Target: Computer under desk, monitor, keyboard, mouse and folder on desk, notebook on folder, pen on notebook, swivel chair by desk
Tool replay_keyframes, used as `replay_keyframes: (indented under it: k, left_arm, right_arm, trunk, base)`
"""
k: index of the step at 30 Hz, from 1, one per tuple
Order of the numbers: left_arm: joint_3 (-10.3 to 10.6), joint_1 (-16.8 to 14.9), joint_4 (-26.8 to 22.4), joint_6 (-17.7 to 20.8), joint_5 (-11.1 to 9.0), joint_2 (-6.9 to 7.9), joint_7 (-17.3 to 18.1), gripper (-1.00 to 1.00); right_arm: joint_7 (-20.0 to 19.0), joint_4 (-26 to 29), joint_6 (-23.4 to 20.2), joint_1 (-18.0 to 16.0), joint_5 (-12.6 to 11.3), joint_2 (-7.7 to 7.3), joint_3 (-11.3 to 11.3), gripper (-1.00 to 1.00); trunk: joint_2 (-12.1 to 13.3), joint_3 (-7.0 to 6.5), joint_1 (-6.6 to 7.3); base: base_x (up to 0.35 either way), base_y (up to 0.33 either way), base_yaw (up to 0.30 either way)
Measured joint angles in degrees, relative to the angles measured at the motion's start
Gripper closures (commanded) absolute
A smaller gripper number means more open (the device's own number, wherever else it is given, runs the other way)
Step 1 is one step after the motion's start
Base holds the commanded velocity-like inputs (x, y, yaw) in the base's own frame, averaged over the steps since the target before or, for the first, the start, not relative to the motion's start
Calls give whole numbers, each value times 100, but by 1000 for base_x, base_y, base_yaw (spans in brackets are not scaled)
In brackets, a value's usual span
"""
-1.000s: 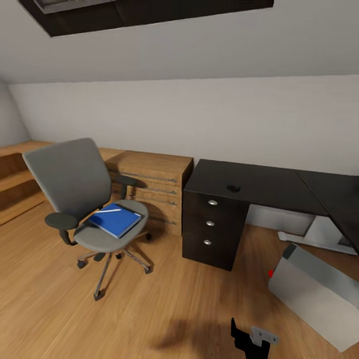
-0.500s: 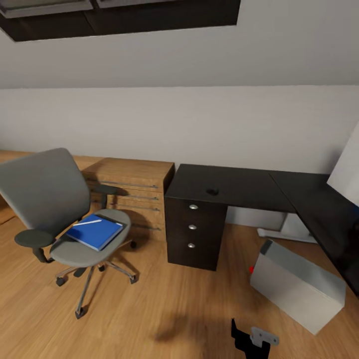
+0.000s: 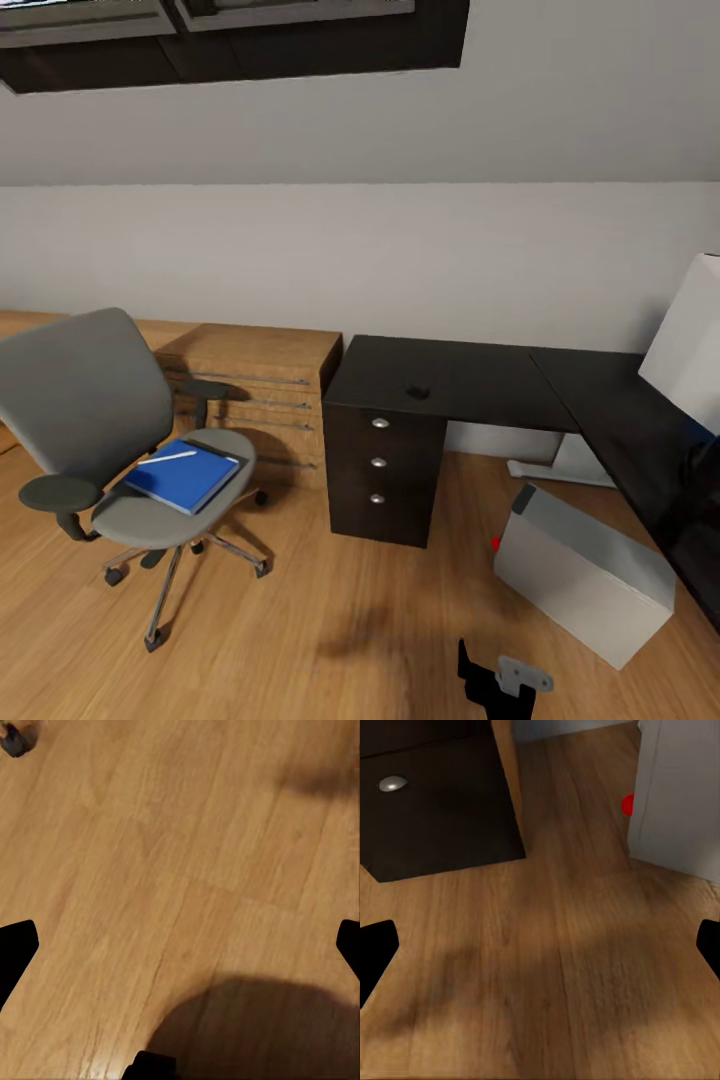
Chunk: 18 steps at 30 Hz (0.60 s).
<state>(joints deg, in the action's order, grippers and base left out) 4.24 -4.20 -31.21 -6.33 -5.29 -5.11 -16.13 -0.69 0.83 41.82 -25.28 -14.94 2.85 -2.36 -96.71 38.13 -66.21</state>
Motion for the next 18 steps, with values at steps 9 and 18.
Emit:
replay_keyframes:
  k: [9,18]
  left_arm:
    - [53,-403,-4536,3414,15,-489,7,-100]
    - [14,-472,-4774,3460,-3,-489,18,-100]
  right_arm:
    - [627,1499,-1254,-14,416,152,428,-100]
    - [1104,5702,-6223,-31,447,136,450,-100]
  trunk:
    - [361,-162,198]
    - [684,-306,374]
  base:
    - [0,0,0]
    - [0,0,0]
